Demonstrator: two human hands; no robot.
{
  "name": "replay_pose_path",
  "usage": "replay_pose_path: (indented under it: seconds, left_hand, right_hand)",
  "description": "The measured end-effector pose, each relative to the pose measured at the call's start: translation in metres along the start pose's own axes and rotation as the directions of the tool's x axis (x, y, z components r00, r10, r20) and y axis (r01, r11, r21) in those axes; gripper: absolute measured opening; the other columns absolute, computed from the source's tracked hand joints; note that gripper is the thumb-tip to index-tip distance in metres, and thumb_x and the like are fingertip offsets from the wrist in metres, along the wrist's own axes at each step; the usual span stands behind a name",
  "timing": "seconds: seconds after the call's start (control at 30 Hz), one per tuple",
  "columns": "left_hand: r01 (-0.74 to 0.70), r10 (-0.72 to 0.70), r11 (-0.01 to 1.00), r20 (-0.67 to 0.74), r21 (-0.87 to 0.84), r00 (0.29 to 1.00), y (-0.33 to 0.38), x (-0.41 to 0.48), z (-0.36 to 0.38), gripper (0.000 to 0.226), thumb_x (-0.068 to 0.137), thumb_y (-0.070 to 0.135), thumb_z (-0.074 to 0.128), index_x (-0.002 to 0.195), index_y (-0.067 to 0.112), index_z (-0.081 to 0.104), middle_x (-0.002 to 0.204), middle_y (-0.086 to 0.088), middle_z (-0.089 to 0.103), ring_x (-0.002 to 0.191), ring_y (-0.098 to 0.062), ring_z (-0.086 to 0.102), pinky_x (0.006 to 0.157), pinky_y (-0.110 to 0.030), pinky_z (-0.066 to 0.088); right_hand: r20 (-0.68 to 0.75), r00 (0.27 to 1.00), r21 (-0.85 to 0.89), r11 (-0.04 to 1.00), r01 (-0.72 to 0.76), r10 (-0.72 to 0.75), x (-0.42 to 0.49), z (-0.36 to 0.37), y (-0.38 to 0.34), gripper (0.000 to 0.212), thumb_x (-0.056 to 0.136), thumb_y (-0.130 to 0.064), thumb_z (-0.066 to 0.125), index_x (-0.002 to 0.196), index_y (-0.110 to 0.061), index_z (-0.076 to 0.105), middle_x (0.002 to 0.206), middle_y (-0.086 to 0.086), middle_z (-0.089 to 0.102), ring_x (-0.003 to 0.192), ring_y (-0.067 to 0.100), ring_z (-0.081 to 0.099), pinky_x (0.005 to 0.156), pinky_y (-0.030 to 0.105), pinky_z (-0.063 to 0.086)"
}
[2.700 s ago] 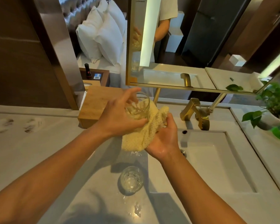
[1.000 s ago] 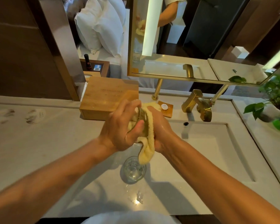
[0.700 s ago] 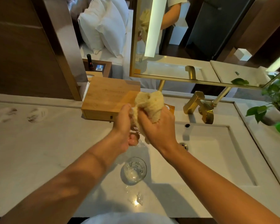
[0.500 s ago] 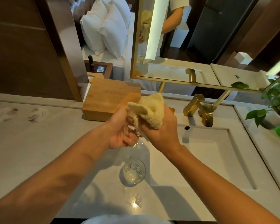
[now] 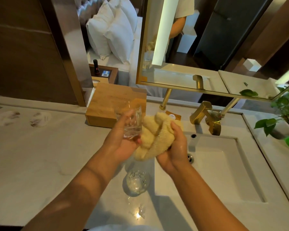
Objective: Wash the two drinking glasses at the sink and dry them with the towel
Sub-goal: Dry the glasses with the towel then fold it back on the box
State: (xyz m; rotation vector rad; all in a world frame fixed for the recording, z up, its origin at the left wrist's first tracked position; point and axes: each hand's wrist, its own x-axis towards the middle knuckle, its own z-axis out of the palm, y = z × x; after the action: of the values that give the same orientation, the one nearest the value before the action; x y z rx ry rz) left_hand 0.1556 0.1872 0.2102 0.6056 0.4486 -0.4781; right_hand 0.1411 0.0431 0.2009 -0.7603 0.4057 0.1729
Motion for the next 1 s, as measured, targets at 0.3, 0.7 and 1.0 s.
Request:
replay_pose_path:
  seconds: [0.3, 0.7, 1.0]
  left_hand:
    - [-0.214, 0.190, 0.346, 0.155, 0.913, 0.970, 0.033, -0.020, 0.007, 0.054, 0.063, 0.013, 0.091, 0.110, 0.014, 0.064, 0.098, -0.002, 0.070, 0.079, -0.016, 0.071, 0.067, -0.033, 0.062]
    - [-0.276, 0.324, -0.139, 0.307, 0.951, 0.895, 0.008, -0.016, -0.006, 0.031, 0.062, 0.020, 0.086, 0.088, 0.024, 0.069, 0.076, 0.008, 0.069, 0.073, -0.011, 0.069, 0.060, -0.026, 0.058]
    - [0.337, -0.645, 0.732, 0.442, 0.592, 0.624, 0.017, 0.002, -0.036, 0.048, 0.064, 0.013, 0.089, 0.108, 0.007, 0.069, 0.093, -0.013, 0.066, 0.070, -0.015, 0.062, 0.054, -0.019, 0.052]
  right_hand:
    - [0.431, 0.901, -0.194, 0.980, 0.049, 0.040, 0.007, 0.007, -0.065, 0.074, 0.067, -0.043, 0.085, 0.129, -0.009, 0.061, 0.127, 0.017, 0.060, 0.121, 0.033, 0.054, 0.115, 0.053, 0.033]
    - [0.455, 0.842, -0.799, 0.284, 0.530, -0.290, 0.005, 0.033, -0.005, 0.013, 0.082, -0.036, 0.070, 0.093, -0.040, 0.066, 0.096, -0.013, 0.071, 0.091, 0.007, 0.068, 0.086, 0.043, 0.057]
    - [0.850, 0.486, -0.485, 0.056, 0.872, -0.205, 0.006, 0.018, -0.017, 0.027, 0.079, -0.028, 0.063, 0.095, -0.005, 0.064, 0.086, -0.002, 0.060, 0.078, 0.012, 0.060, 0.068, 0.025, 0.049]
